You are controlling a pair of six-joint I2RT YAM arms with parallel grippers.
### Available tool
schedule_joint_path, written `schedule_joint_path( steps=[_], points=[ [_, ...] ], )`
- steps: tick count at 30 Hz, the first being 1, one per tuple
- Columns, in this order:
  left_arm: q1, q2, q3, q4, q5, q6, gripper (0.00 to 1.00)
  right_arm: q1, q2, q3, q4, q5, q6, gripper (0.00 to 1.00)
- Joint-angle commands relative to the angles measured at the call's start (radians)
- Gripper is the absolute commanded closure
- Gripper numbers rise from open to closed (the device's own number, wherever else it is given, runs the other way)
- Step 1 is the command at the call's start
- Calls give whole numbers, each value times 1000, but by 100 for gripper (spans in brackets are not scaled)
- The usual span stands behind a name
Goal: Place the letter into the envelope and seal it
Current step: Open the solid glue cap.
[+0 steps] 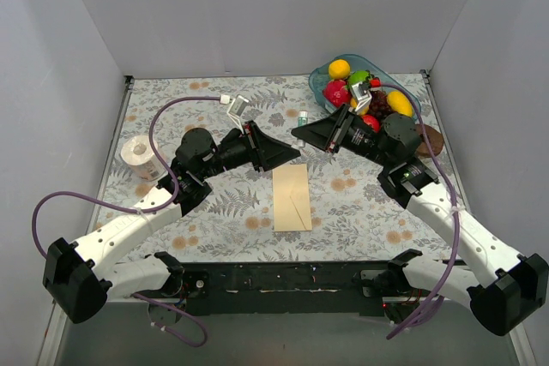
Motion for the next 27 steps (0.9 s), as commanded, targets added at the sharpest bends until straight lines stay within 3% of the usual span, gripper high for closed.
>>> schedule_joint_path(
  steps=[1, 8, 15, 27],
  points=[
    [13, -27, -4, 118, -13, 4, 100, -1, -27, 32, -7, -25, -36, 99],
    [9, -9, -17, 154, 71, 8, 100, -2, -27, 35, -10, -8, -42, 99],
    [-29, -4, -20, 122, 163, 125, 100, -1, -53, 87, -59, 56, -108, 99],
    [-49, -48, -73, 148, 122, 177, 100, -1, -116, 145, -103, 84, -194, 99]
  ],
)
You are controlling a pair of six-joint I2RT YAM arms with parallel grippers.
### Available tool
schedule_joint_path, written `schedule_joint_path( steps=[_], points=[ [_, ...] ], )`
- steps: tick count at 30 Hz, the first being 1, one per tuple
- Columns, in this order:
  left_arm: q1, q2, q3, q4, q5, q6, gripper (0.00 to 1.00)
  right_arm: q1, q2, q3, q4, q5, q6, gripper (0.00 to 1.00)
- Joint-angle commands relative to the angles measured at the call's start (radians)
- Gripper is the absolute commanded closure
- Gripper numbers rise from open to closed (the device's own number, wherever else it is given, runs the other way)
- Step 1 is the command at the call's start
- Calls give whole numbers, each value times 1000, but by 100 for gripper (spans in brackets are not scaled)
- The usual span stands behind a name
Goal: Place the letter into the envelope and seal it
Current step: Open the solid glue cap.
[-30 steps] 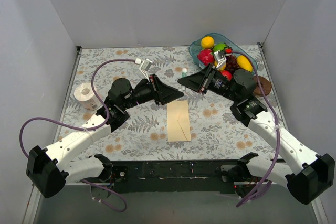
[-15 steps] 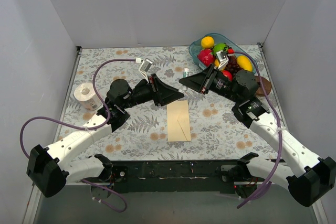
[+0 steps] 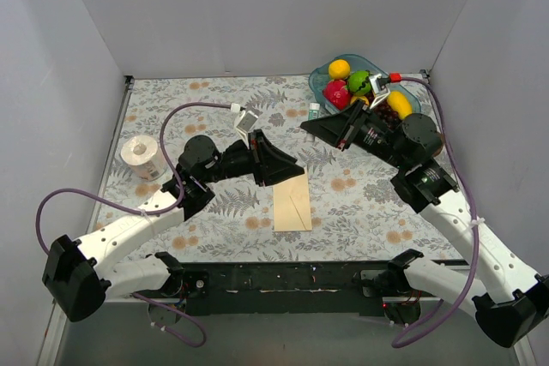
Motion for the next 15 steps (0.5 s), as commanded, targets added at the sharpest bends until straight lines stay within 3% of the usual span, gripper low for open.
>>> schedule_joint_path(
  steps=[1, 5, 15],
  points=[
    [-3, -61, -29, 51, -48, 29, 100, -2, -40, 57, 10, 13, -57, 99],
    [-3, -93, -63, 128, -82, 20, 100, 1, -54, 51, 8, -8, -62, 99],
    [-3, -59, -22, 127, -44, 46, 100, 15, -31, 45, 27, -68, -45, 99]
  ],
)
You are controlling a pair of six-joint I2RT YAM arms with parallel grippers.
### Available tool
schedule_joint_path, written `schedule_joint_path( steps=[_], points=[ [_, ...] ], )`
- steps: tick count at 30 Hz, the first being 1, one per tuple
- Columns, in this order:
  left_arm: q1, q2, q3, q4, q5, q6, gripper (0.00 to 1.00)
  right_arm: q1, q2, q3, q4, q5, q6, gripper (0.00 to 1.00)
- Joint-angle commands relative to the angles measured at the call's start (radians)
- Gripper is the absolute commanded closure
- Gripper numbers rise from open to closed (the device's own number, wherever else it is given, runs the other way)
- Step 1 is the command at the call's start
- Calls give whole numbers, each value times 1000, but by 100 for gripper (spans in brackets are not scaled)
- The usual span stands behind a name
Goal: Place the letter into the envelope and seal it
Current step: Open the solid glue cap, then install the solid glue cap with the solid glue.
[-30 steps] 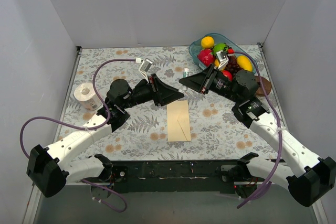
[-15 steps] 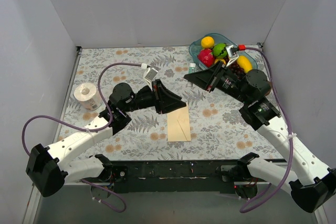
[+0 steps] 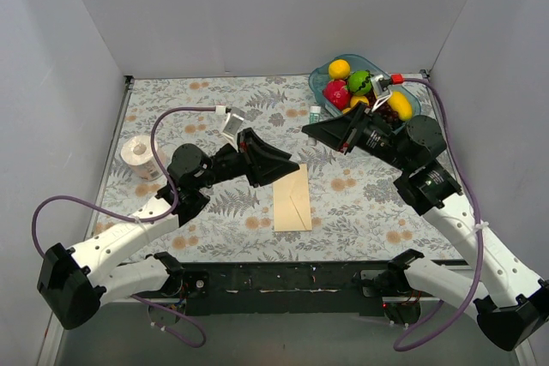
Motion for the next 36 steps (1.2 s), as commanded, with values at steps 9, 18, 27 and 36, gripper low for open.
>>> schedule_joint_path(
  steps=[9, 18, 27, 36],
  points=[
    [-3, 6, 50, -14, 14, 61, 100, 39, 34, 56, 49, -89, -1, 99],
    [-3, 3, 69, -8, 14, 70, 100, 53, 37, 53, 41, -95, 0, 99],
    [-3, 8, 76, -3, 29, 70, 100, 56, 42, 49, 38, -96, 0, 99],
    [-5, 18, 101, -13, 58, 77, 100, 62, 47, 39, 40, -95, 2, 99]
  ],
)
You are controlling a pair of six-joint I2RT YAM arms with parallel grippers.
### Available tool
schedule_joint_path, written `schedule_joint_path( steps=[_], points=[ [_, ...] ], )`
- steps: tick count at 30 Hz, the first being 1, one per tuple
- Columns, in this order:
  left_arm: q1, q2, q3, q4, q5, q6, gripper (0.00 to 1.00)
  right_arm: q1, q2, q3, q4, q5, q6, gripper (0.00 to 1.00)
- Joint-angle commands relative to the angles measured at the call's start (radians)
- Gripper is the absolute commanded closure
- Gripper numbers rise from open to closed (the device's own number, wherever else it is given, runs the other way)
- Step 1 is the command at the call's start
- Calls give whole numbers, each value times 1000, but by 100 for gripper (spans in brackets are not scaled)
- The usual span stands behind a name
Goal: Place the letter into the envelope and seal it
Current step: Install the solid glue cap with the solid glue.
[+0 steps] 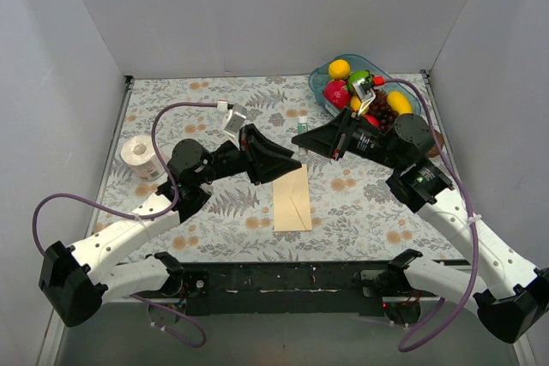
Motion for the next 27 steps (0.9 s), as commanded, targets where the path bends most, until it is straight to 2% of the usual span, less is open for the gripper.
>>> schedule_joint_path(
  steps=[1, 17, 27],
  points=[
    [-5, -5, 48, -5, 26, 21, 100, 7, 2, 39, 37, -11, 0, 99],
    [-12, 5, 50, 28, 20, 12, 100, 27, 15, 33, 37, 1, 0, 99],
    [-14, -14, -7, 169, -32, -82, 100, 47, 7, 24, 47, 36, -17, 99]
  ],
)
